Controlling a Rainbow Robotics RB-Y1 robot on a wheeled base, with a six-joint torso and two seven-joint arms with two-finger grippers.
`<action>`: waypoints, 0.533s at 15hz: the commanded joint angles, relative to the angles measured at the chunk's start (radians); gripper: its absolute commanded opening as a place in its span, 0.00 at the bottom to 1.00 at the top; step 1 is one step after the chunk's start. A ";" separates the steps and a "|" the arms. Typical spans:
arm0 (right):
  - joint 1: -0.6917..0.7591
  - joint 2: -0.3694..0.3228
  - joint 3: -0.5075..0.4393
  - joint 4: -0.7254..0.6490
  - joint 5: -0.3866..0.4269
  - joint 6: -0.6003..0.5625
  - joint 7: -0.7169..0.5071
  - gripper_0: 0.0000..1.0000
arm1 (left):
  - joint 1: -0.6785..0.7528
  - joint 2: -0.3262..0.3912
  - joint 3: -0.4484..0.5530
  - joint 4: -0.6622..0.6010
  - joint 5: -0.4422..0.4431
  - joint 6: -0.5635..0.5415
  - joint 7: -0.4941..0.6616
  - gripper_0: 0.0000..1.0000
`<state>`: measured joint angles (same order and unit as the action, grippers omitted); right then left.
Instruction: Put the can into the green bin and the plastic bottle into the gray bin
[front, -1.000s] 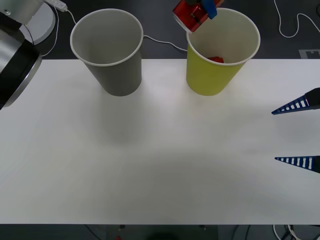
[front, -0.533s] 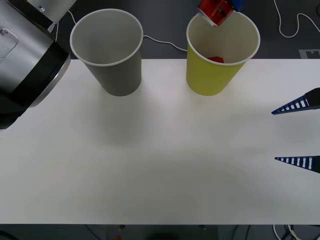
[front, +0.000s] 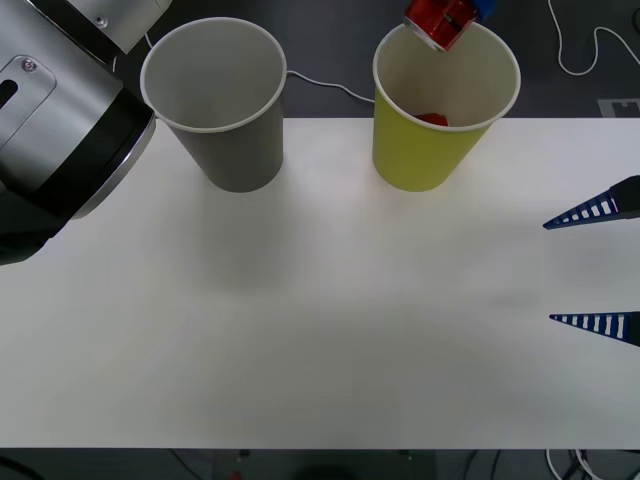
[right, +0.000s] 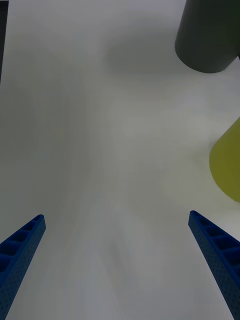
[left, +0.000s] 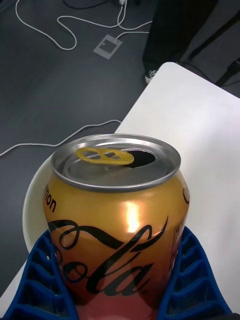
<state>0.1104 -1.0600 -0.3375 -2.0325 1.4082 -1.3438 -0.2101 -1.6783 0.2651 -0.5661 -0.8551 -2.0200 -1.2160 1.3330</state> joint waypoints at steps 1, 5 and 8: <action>0.000 0.000 0.000 0.000 0.000 0.000 0.000 1.00 | 0.000 0.000 -0.001 0.001 0.006 0.007 0.000 0.10; 0.000 0.000 0.000 0.000 0.000 0.000 0.000 1.00 | 0.000 0.000 0.000 -0.001 0.012 0.019 0.000 1.00; 0.000 0.000 0.000 0.000 0.000 0.000 0.000 1.00 | 0.000 0.002 0.000 0.001 0.020 0.019 0.000 1.00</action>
<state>0.1104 -1.0600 -0.3375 -2.0325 1.4082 -1.3438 -0.2101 -1.6783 0.2658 -0.5661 -0.8546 -2.0038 -1.1964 1.3330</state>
